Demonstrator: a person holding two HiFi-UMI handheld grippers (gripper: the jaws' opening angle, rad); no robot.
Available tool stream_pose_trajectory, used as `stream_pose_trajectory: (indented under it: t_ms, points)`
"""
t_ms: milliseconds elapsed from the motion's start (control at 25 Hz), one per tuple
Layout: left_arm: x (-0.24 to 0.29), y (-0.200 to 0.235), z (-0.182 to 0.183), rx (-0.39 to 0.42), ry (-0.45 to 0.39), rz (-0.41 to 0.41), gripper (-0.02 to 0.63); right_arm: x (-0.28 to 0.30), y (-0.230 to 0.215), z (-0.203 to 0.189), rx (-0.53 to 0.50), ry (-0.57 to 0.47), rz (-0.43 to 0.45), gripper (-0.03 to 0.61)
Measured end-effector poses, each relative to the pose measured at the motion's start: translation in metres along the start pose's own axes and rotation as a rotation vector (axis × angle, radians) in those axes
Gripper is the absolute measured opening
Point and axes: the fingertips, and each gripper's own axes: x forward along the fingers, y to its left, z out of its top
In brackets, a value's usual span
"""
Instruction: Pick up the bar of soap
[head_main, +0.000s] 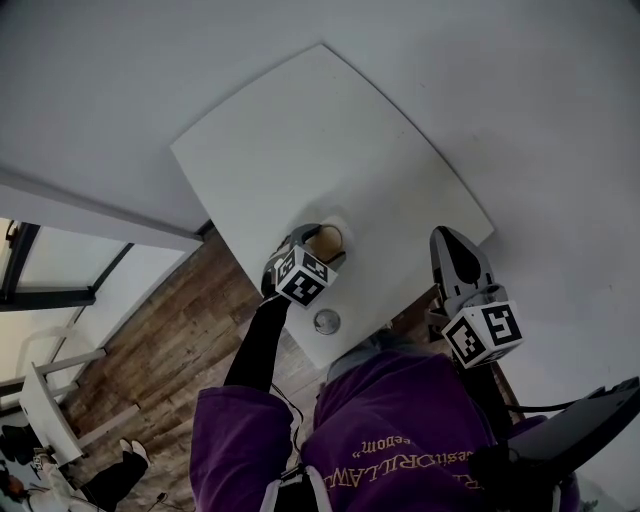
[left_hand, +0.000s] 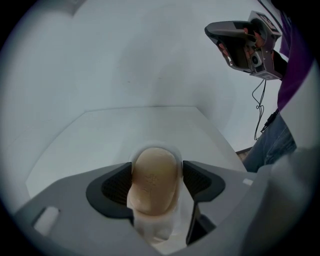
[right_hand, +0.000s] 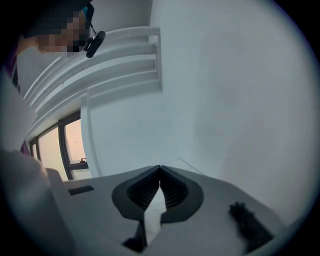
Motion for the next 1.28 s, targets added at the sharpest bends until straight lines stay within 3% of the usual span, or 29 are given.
stream_pose_trajectory:
  t_ms: [240,960,1280]
  points:
    - [0.002,-0.007,0.001,0.036,0.016,0.002,0.284,0.002,0.000,-0.002,0.002,-0.002,0.007,0.009]
    - [-0.007,-0.017,0.003,0.041,0.037,-0.098,0.268,0.002,-0.003,0.000,-0.001,-0.004,0.010,0.009]
    - [-0.020,-0.017,0.013,0.073,-0.007,-0.067,0.265,0.002,-0.002,0.001,-0.001,-0.002,0.024,0.009]
